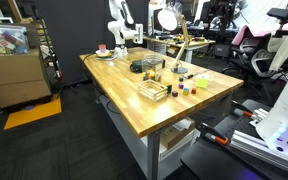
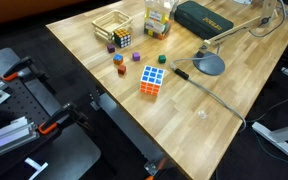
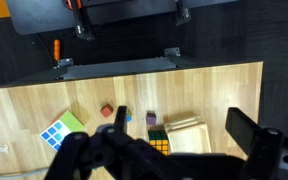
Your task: Put the small Rubik's cube in the wooden box
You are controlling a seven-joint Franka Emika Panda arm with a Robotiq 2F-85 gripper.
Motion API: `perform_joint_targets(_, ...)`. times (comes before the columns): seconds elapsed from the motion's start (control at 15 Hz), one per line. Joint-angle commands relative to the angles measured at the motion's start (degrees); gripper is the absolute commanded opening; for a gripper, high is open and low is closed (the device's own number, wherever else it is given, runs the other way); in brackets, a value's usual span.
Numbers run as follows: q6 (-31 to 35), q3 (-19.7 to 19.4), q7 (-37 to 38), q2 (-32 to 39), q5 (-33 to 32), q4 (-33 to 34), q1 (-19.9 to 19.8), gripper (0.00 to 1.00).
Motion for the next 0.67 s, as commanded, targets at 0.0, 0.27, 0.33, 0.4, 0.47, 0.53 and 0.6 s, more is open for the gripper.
perform_joint_targets(0.0, 1.56, 0.54, -0.15, 2.5, 0.02, 0.06, -1.12, 1.0)
perform_joint_targets(0.27, 2.0, 0.56, -0.12, 3.57, -0.05, 0.31, -1.25, 1.0)
perform_joint_targets(0.33, 1.94, 0.56, -0.13, 2.93, -0.04, 0.25, -1.25, 1.0)
perform_joint_targets(0.4, 1.93, 0.56, -0.13, 2.54, -0.04, 0.13, -1.26, 1.0)
perform_joint_targets(0.47, 1.93, 0.57, -0.13, 2.41, -0.03, 0.07, -1.25, 1.0)
perform_joint_targets(0.53, 1.93, 0.57, -0.13, 2.44, -0.04, 0.06, -1.25, 1.0)
perform_joint_targets(0.6, 1.93, 0.57, -0.13, 2.44, -0.04, 0.03, -1.25, 1.0)
